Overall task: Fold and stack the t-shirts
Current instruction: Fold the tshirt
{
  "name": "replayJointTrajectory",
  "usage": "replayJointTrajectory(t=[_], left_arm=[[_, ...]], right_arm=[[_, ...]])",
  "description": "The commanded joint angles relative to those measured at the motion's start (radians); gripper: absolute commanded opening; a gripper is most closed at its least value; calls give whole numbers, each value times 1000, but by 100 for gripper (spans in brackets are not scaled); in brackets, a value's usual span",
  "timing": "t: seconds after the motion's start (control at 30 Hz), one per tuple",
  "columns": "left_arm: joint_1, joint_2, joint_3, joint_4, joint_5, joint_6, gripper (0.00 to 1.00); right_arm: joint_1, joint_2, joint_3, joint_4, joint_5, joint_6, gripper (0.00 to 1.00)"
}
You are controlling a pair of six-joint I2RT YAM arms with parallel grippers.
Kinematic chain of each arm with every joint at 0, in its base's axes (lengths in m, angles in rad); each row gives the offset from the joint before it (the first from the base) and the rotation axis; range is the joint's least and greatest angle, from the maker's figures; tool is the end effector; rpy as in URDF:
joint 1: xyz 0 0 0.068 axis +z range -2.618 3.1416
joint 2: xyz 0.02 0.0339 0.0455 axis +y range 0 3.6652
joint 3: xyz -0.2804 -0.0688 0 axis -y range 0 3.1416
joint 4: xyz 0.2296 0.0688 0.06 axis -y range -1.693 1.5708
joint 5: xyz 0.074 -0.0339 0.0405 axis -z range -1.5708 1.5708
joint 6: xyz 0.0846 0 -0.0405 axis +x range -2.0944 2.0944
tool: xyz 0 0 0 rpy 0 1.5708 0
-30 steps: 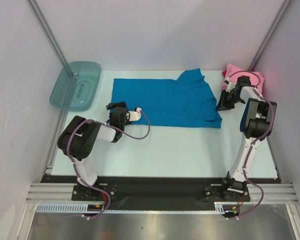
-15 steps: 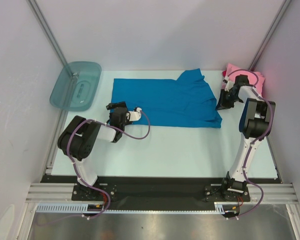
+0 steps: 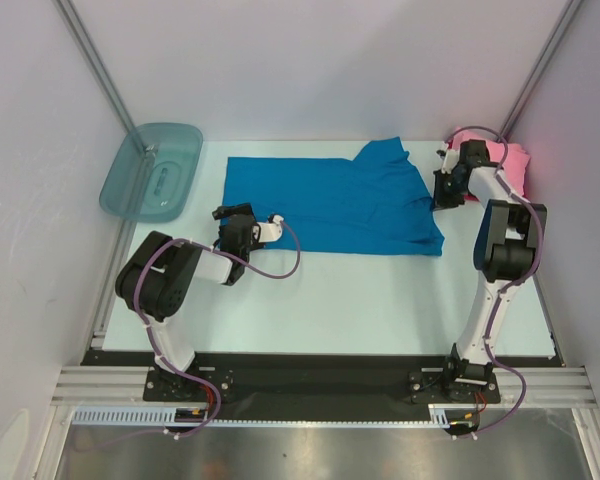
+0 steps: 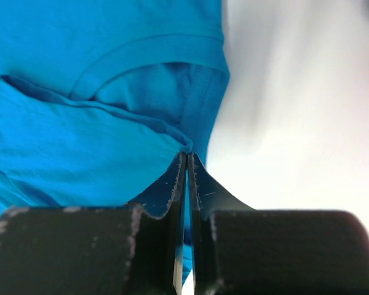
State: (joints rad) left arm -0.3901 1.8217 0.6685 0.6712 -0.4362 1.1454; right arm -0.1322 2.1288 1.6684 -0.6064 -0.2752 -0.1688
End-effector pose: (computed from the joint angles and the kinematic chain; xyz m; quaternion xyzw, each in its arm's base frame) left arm 0.3568 -0.1081 0.1297 0.4994 0.6787 0.3585 0.4018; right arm 0.4748 -0.0399 0.1670 -0.0517 0.9585 0.0943 0.2641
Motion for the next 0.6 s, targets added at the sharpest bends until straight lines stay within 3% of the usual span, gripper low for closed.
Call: replayJointTrajectory(t=[0.0,0.57], left_arm=[[-13,22,-15,-42,24,-13,100],[-13,19,-14,-45,21,-15,100]], right_arm=[[19,-70,14,27,30,-24,5],[111,-81,33,135,132,-41,0]])
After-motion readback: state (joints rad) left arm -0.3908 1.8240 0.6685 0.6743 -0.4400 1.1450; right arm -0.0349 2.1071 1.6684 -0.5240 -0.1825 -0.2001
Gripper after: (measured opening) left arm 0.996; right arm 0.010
